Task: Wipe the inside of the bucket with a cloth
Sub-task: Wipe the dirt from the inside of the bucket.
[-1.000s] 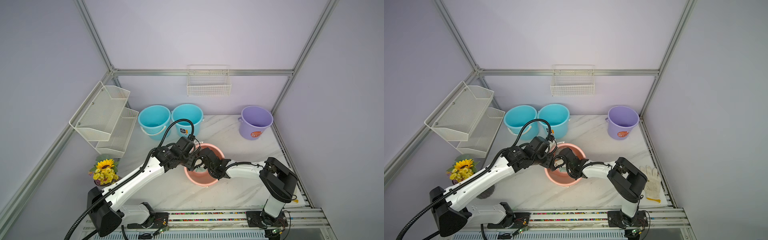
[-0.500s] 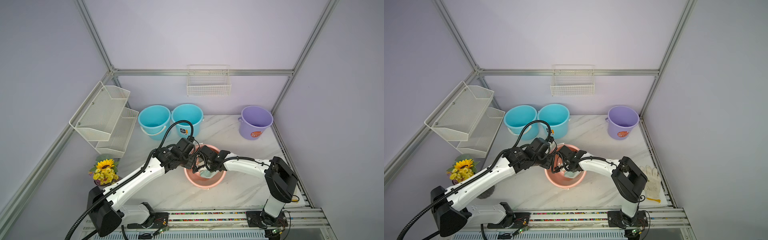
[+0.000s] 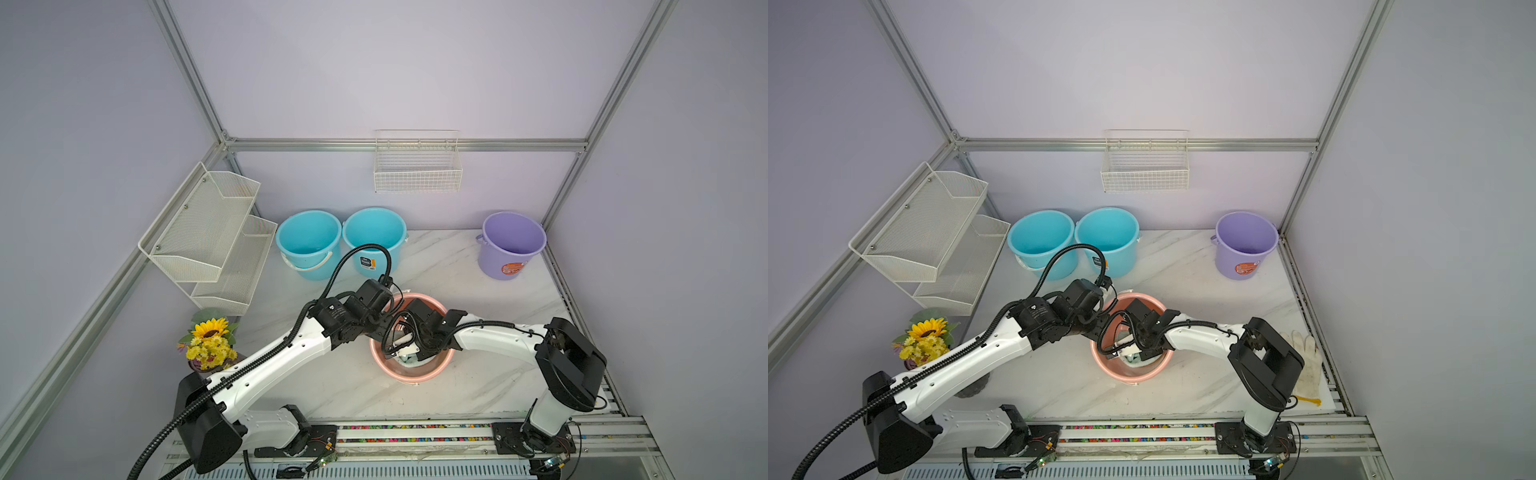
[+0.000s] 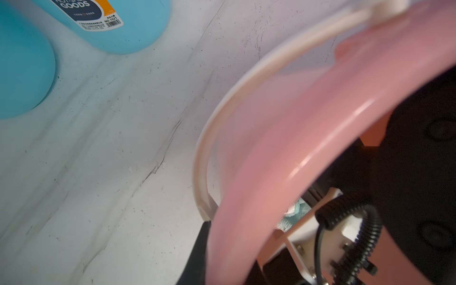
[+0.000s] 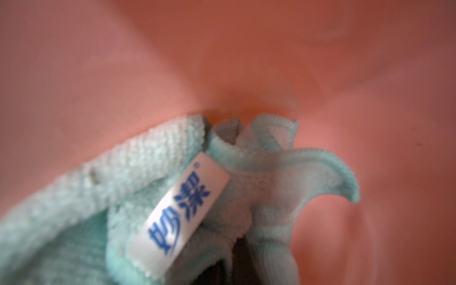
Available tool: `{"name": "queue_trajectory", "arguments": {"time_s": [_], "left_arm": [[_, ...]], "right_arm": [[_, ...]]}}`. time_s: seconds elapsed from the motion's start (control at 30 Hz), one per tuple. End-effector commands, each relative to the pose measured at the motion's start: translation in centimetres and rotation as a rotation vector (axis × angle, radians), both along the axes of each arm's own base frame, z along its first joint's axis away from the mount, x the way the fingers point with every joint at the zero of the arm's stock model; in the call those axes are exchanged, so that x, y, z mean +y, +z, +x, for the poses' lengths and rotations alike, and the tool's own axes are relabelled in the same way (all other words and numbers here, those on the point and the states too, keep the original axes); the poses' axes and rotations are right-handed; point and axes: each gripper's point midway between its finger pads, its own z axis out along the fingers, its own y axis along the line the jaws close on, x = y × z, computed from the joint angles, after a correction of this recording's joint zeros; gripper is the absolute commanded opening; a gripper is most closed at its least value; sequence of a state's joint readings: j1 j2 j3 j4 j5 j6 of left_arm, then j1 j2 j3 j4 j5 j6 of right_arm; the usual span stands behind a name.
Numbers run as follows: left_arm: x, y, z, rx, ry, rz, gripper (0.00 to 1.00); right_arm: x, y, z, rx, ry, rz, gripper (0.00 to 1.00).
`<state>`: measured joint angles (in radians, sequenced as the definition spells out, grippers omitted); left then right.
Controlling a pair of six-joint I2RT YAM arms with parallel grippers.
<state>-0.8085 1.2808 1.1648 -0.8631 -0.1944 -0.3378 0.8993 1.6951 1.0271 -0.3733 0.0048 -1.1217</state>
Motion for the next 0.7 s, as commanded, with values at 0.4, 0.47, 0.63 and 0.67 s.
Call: {"name": "queue_trajectory", "arguments": {"time_s": [0.4, 0.47, 0.63, 0.67], "left_arm": [[-5.0, 2.8, -0.1, -0.06, -0.071, -0.17, 0.0], [-4.9, 2.8, -0.2, -0.06, -0.07, -0.168, 0.0], [-4.3, 2.8, -0.4, -0.054, -0.072, -0.131, 0.0], [-4.2, 2.8, -0.3, -0.056, -0.072, -0.125, 0.0]], "right_arm": [[4.2, 6.6, 8.9, -0.708, -0.014, 0.173, 0.0], [3.6, 6.8, 9.3, -0.754, -0.026, 0.138, 0.0], [1.3, 6.4, 10.4, -0.808, -0.041, -0.028, 0.0], [0.6, 5.9, 10.3, -0.781, -0.043, -0.074, 0.0]]}}
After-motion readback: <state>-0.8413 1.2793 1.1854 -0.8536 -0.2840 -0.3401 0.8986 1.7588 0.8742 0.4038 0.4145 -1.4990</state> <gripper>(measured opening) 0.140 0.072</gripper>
